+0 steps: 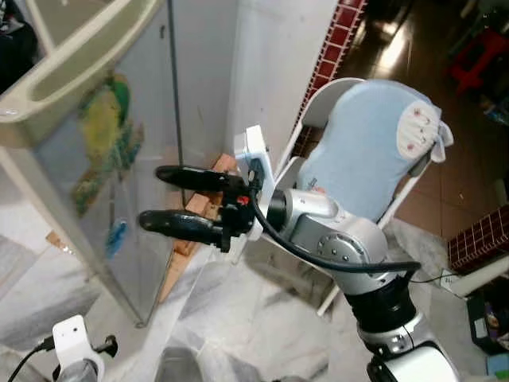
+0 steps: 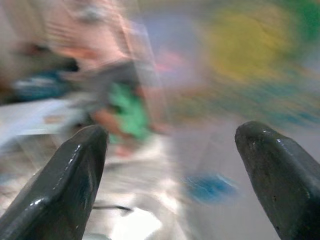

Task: Restocking fridge

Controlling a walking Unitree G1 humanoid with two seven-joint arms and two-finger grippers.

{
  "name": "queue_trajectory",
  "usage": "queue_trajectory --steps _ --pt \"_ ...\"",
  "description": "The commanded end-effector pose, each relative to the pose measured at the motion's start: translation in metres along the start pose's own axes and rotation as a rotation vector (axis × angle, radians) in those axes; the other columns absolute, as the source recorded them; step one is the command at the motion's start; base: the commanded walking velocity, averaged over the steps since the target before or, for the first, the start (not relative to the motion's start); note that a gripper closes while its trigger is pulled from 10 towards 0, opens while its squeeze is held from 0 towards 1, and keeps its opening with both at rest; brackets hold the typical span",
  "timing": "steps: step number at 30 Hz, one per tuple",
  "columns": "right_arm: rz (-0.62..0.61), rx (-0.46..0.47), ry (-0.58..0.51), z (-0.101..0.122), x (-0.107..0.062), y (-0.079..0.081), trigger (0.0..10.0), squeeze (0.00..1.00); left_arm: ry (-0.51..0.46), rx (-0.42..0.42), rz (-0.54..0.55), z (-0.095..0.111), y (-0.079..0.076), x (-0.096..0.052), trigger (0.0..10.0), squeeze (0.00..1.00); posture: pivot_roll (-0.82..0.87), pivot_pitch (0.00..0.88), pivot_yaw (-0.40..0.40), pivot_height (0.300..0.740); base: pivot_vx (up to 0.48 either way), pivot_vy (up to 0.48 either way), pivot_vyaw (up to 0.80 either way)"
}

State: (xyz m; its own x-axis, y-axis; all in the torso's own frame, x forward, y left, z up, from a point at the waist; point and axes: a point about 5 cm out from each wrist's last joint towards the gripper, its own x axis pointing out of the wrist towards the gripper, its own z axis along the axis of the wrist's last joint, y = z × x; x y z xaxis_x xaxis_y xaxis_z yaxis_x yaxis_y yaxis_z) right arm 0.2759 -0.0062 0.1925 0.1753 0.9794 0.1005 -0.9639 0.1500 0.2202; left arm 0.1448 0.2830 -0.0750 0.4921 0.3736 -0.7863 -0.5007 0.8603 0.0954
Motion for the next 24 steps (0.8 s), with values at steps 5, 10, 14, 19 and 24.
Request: queue_trajectory --steps 5,10,14,19,24 --pt "-0.389 -0.102 0.178 -0.028 -0.034 -0.045 10.0 0.0 0.001 0.016 0.007 -0.004 0.004 -0.001 10.0 0.0 0.17 0.039 -0.098 0.74 0.0 0.0 0.0" --pt "-0.536 -0.103 0.224 -0.044 -0.057 -0.056 10.0 0.0 -0.017 0.027 0.009 -0.003 0.004 -0.001 10.0 0.0 0.16 0.039 -0.099 0.74 0.0 0.0 0.0" --pt "-0.66 -0.1 0.229 -0.054 -0.079 -0.062 10.0 0.0 -0.041 0.024 0.024 0.001 0.006 -0.001 10.0 0.0 0.15 0.038 -0.098 0.74 0.0 0.0 0.0" --pt "-0.907 -0.143 0.168 -0.055 -0.108 -0.074 10.0 0.0 -0.178 0.118 0.064 0.024 0.009 -0.001 10.0 0.0 0.15 0.038 -0.099 0.74 0.0 0.0 0.0" --pt "-1.087 -0.159 0.172 -0.07 -0.137 -0.075 10.0 0.0 -0.466 0.27 -0.021 0.073 -0.013 -0.008 10.0 0.0 0.14 0.042 -0.086 0.74 0.0 0.0 0.0"
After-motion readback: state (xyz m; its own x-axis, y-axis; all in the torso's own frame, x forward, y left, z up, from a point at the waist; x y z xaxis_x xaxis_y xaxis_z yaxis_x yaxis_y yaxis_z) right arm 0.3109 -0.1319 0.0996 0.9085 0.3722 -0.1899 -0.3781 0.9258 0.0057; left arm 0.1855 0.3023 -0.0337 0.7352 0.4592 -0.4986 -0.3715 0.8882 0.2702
